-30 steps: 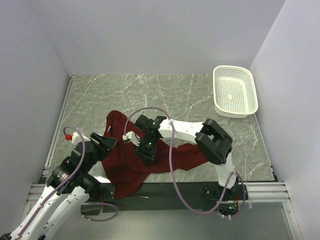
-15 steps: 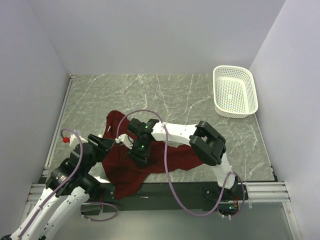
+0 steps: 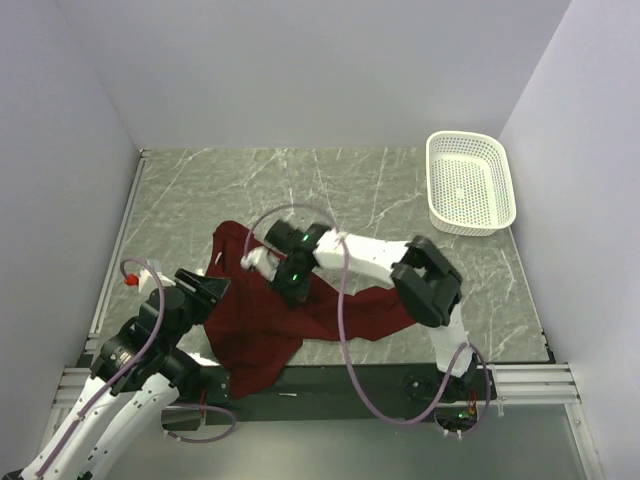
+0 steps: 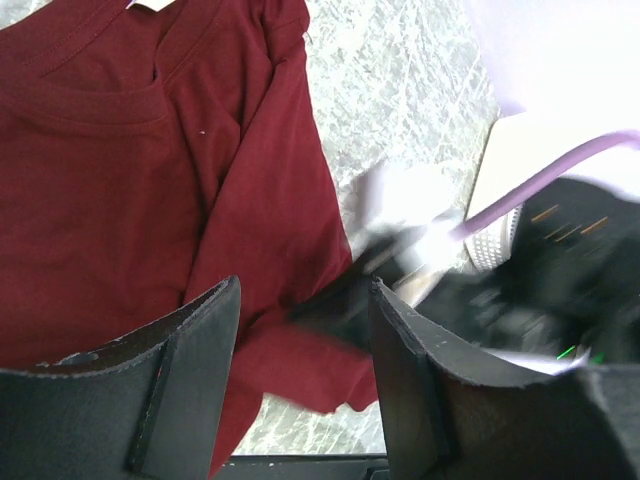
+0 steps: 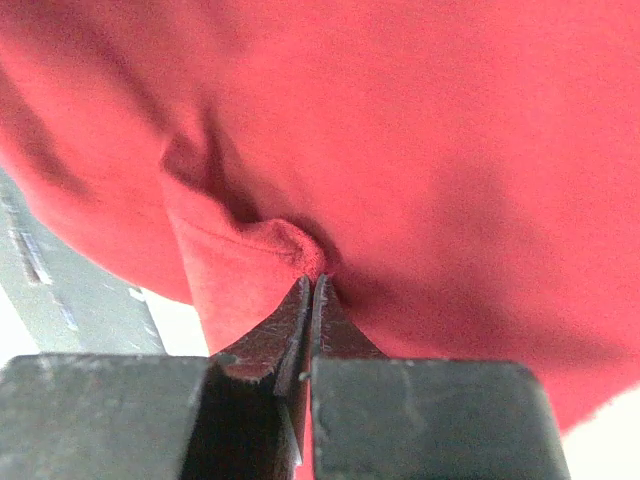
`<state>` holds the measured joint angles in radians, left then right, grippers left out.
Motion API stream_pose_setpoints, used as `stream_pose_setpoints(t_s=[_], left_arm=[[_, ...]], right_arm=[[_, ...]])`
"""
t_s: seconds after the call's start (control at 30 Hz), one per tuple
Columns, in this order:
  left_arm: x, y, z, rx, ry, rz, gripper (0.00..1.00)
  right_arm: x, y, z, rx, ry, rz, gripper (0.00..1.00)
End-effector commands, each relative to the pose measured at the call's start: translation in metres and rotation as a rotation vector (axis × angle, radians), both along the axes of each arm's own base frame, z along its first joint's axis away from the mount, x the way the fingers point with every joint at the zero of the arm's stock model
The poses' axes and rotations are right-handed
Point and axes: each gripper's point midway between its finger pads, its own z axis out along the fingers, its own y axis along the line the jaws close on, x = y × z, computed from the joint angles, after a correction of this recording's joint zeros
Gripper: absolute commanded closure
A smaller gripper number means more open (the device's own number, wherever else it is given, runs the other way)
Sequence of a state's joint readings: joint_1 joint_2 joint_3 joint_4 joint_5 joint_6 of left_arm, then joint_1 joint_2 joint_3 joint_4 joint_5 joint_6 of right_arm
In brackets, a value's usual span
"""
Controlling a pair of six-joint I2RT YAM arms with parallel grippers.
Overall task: Fold and stack the t-shirts
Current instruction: Flatten the tshirt out
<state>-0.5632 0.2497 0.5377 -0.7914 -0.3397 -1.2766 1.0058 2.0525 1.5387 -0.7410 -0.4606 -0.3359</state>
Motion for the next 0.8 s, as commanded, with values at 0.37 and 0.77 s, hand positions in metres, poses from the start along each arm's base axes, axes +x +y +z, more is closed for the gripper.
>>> stream_pose_setpoints(t_s=[0.37,0.77], left_arm=[[0.005,-0.003,0.010,-0.006,-0.043,-0.012,0.40],[0.032,-0.028,-0.014,0.121,0.004,-0.115,0.37]], right_arm=[[0.336,-0.242,0.196,0.067,-0.836,-1.034,0.22],[0.216,-0.154,0.129,0.375,-0.190,-0.633,0.30]])
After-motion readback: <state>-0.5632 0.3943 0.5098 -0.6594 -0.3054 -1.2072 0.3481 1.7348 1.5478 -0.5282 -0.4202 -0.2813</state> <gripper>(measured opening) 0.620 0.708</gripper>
